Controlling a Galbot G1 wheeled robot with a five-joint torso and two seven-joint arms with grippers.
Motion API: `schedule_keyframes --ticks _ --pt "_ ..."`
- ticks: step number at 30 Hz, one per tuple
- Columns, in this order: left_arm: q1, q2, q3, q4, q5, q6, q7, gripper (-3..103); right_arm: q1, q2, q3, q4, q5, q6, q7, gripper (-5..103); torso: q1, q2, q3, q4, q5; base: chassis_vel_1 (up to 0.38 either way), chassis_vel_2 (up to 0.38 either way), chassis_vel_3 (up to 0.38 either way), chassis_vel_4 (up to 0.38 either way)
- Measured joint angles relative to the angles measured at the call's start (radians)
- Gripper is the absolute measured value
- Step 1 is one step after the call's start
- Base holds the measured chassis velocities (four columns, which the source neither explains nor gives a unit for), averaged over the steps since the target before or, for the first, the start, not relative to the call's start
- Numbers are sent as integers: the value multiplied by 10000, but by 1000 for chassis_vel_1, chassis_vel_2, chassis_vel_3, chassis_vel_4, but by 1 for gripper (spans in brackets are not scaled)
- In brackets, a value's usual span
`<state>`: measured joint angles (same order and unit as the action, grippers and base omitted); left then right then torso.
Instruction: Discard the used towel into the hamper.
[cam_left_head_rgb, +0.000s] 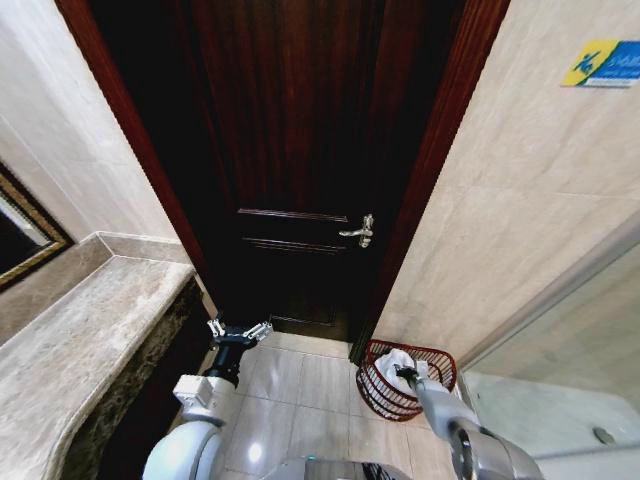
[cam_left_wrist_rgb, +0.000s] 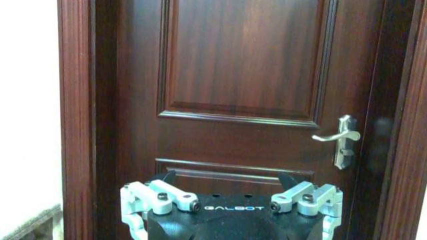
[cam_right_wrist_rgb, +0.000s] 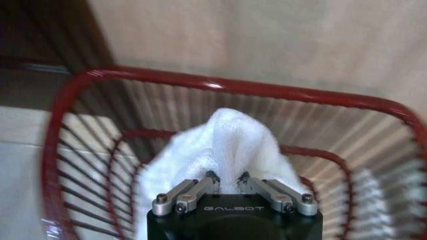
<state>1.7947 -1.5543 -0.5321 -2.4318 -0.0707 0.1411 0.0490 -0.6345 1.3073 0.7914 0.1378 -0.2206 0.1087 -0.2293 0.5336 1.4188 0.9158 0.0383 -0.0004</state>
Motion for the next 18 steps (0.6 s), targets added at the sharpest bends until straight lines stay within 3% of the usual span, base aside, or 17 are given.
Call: schedule_keyframes --ticks 8,9,11,12,13,14,15,16,17,18 --pt "0 0 0 0 0 0 0 100 -320 141 -20 491 270 26 274 8 0 0 0 1 4 0 0 0 0" --pt "0 0 0 0 0 0 0 100 -378 192 -21 636 436 13 243 17 0 0 0 1 5 0 0 0 0" --pt "0 -1 0 0 0 0 0 100 -424 235 -16 778 611 -8 230 17 0 0 0 1 5 0 0 0 0" --pt "0 -1 0 0 0 0 0 100 -511 305 -22 1065 930 -42 204 27 0 0 0 2 4 0 0 0 0" --pt "0 1 0 0 0 0 0 100 -834 413 -139 1950 1511 -215 116 27 0 0 0 4 5 0 0 0 0" --pt "0 0 0 0 0 0 0 100 -992 437 -196 2298 1675 -321 75 38 0 0 0 5 3 0 0 0 0" --pt "0 0 0 0 0 0 0 100 -992 437 -196 2298 1675 -321 75 38 0 0 0 5 3 0 0 0 0" --pt "0 -1 0 0 0 0 1 100 -1377 458 -354 2989 1977 -501 0 38 0 0 -1 6 0 0 0 0 0" --pt "0 2 0 0 0 0 0 100 -2129 463 -565 4112 2254 -671 -49 49 0 0 0 3 4 0 0 0 0" --pt "0 -1 0 0 0 0 0 100 -2501 468 -614 4654 2380 -748 -31 49 0 0 0 2 7 0 0 0 0"
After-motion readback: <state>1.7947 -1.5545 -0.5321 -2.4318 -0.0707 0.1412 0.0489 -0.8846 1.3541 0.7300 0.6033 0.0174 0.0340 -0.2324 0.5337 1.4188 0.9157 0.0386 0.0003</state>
